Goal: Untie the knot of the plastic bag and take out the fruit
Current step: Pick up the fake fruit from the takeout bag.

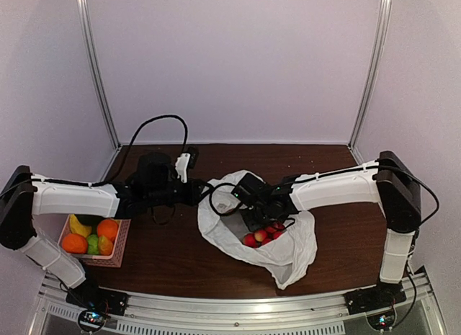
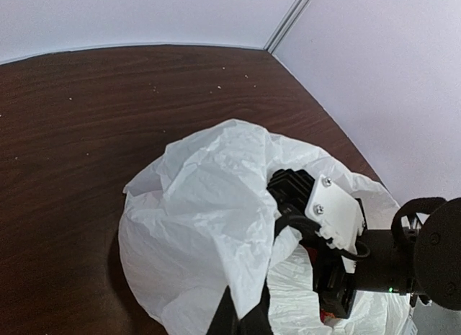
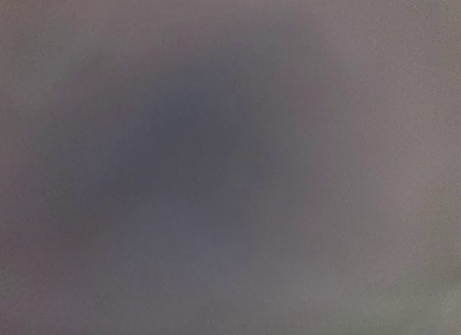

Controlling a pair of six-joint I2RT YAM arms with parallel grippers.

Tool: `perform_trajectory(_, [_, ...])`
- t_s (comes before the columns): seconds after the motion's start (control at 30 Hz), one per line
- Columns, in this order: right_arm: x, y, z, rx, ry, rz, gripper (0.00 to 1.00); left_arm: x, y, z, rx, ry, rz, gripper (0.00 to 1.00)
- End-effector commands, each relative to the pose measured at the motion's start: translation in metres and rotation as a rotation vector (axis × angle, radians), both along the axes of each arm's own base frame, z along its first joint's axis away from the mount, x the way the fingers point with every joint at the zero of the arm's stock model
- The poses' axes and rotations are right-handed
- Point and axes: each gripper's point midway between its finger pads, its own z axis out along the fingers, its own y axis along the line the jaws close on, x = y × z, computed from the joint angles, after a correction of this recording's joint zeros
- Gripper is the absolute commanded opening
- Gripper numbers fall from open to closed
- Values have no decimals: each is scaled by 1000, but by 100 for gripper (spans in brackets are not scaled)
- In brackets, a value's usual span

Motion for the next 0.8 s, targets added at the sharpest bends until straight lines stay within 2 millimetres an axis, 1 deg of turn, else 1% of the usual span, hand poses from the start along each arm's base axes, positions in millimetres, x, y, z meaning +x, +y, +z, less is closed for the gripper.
perform_trajectory(0.0, [9,-6,-8,-68,-29,-12,40,7,-5,14,-26,-23,-4,0])
perform_trajectory(0.03, [9,-7,-9,-73,-27,-13,26,7,-4,14,-24,-22,-1,0])
perform_trajectory(0.07, [8,-9,-8,-75,-28,-14,17,7,-3,12,-20,-20,2,0])
perform_trajectory(0.17, [8,-12,3,-58,-45,-25,0,7,-2,11,-14,-16,10,0])
perform_trajectory(0.3, [7,-15,27,-6,-79,-34,0,7,-1,9,-14,-8,16,0])
perform_trajectory(0.4, [4,-14,48,68,-95,-29,0,8,-1,9,-18,-5,19,0])
perform_trajectory(0.5, [-1,-6,70,173,-112,11,0,9,-2,10,-23,-5,26,0])
perform_trajectory(0.67, [-17,7,109,347,-145,134,0,20,-9,18,-31,-10,43,0])
perform_trajectory(0.77, [-29,11,126,419,-164,214,0,31,-17,22,-26,-14,55,0])
